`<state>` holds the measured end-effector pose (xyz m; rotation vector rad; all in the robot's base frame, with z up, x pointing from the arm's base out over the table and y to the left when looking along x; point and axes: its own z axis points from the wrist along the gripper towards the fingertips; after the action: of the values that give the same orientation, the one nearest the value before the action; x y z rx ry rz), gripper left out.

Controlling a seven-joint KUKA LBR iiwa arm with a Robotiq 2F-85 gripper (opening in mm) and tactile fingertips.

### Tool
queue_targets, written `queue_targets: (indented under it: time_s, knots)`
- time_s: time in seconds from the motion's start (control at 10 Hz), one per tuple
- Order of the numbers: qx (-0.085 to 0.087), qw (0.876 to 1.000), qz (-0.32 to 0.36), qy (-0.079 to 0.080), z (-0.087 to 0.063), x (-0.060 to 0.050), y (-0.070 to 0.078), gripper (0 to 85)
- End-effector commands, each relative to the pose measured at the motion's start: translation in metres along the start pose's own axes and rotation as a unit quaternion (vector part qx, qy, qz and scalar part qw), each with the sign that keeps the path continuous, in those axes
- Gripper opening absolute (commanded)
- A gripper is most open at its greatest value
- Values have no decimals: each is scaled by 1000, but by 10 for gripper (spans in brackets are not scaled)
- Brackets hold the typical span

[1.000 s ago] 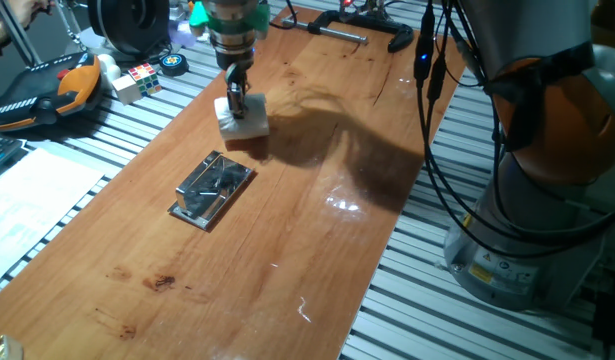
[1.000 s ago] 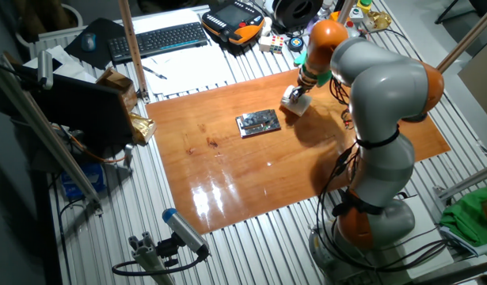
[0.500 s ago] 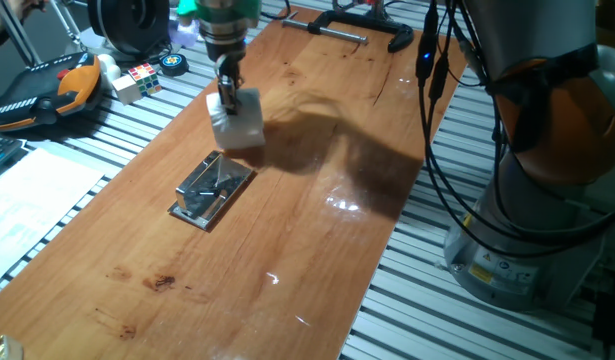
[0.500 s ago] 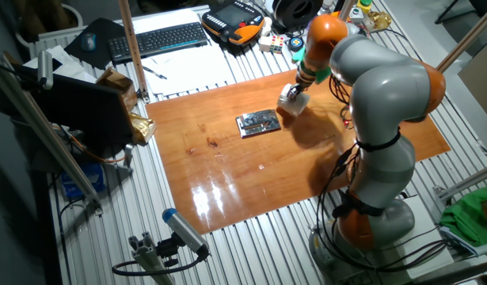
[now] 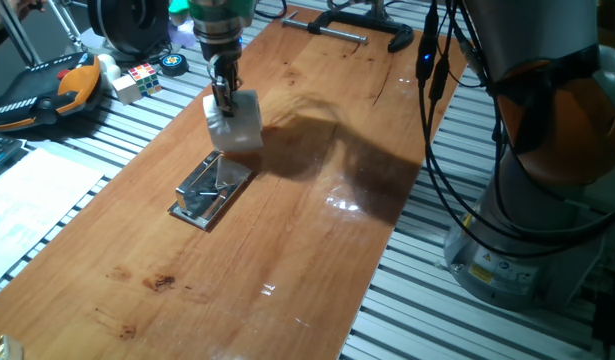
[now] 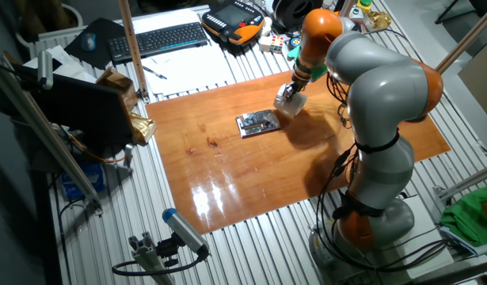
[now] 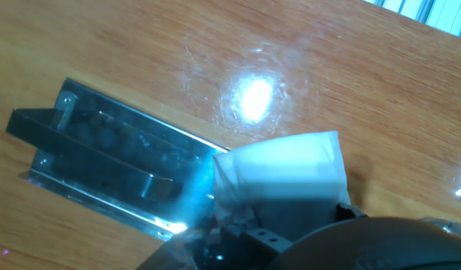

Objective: Put the toilet paper on its holder

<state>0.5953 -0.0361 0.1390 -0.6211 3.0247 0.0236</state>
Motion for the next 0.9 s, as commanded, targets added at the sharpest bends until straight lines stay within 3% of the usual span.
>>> queue_targets:
  time_s: [0.0, 0.6, 0.8]
  knots:
    - [2, 1000, -3, -3, 0, 0, 0, 7]
    - [8, 1000, -22, -1, -1, 0, 1, 7]
    - [8, 999, 37, -10, 0, -1, 0, 7]
